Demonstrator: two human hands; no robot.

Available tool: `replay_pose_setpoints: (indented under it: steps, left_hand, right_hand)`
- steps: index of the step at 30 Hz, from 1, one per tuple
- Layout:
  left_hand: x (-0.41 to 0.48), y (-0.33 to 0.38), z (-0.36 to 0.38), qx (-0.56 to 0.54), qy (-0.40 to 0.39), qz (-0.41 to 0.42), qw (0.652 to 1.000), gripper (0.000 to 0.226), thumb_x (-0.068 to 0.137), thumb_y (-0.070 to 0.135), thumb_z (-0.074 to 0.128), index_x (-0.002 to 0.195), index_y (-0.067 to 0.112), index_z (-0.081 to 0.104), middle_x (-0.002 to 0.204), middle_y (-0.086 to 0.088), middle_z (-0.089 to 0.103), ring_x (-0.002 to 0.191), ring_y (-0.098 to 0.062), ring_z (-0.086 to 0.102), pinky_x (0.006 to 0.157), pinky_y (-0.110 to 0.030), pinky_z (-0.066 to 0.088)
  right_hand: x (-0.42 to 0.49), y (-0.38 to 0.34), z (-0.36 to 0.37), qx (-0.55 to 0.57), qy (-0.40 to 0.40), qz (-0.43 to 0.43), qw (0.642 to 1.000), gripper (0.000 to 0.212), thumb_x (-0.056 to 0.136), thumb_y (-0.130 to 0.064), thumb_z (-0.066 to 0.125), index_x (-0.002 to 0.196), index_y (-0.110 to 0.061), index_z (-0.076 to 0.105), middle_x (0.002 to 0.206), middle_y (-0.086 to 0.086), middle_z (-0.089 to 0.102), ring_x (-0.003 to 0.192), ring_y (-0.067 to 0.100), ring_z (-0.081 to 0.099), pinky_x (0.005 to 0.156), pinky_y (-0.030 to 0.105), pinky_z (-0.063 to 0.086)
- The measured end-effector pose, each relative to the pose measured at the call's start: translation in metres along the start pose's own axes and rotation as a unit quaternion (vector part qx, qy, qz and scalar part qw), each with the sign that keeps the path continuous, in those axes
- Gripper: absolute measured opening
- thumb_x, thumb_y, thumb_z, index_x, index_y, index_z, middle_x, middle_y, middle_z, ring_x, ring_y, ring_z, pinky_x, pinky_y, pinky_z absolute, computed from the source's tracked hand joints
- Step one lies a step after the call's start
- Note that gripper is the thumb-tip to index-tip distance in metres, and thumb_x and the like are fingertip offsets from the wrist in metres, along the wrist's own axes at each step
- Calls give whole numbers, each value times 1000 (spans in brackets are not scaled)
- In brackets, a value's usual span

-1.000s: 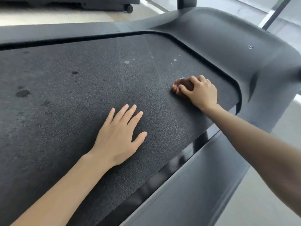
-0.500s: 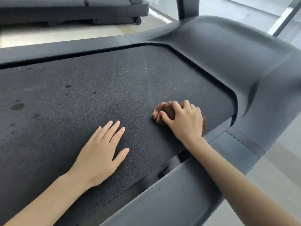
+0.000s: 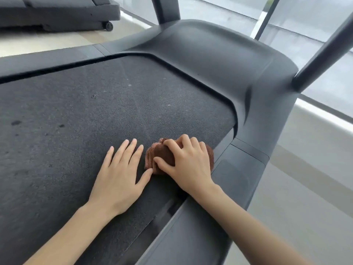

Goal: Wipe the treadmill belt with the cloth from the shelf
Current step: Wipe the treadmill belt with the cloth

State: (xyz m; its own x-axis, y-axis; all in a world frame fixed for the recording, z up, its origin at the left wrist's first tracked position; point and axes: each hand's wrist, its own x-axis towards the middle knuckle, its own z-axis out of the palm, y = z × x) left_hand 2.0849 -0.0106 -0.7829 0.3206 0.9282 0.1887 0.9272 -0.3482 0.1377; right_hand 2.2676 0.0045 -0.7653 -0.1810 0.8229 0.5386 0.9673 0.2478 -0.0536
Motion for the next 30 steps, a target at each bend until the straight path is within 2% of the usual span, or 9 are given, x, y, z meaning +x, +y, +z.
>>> replay_pose_setpoints:
  steps: [8, 12, 18, 23, 30]
  left_hand:
    - [0, 1, -1, -19, 12, -1, 1000, 69, 88, 50, 30, 129, 1, 56, 138, -18, 49, 132, -32, 43, 106, -48, 23]
    - [0, 1, -3, -21, 7, -6, 1000, 69, 87, 49, 30, 130, 2, 56, 139, -17, 49, 132, -31, 43, 106, -47, 23]
    - [-1, -1, 3, -2, 7, 0, 1000, 68, 90, 51, 29, 135, 5, 50, 143, -13, 45, 135, -28, 39, 106, -46, 23]
    - [6, -1, 6, 2, 14, 4, 1000, 67, 89, 51, 31, 135, 7, 51, 143, -10, 46, 135, -27, 39, 106, -46, 23]
    - [51, 9, 8, 0, 1, 21, 1000, 63, 89, 50, 31, 136, 11, 51, 146, -5, 43, 137, -22, 36, 111, -45, 23]
  right_hand:
    - [4, 0, -5, -10, -41, 0, 999, 44, 79, -61, 48, 101, -27, 65, 81, 3, 55, 73, 26, 54, 67, 35, 44]
    - [14, 10, 3, -17, -31, 12, 999, 44, 79, -62, 47, 93, -25, 66, 79, 1, 54, 73, 25, 55, 66, 34, 45]
    - [56, 82, 22, -38, -57, 56, 996, 52, 78, -65, 43, 97, -23, 66, 86, 6, 58, 83, 32, 59, 73, 38, 46]
    - [100, 150, 42, -48, -63, 99, 992, 44, 84, -57, 56, 108, -21, 63, 102, 10, 59, 98, 35, 56, 81, 40, 44]
    - [137, 170, 57, -62, -96, 141, 983, 47, 86, -60, 48, 112, -23, 60, 110, 16, 57, 101, 39, 54, 85, 41, 41]
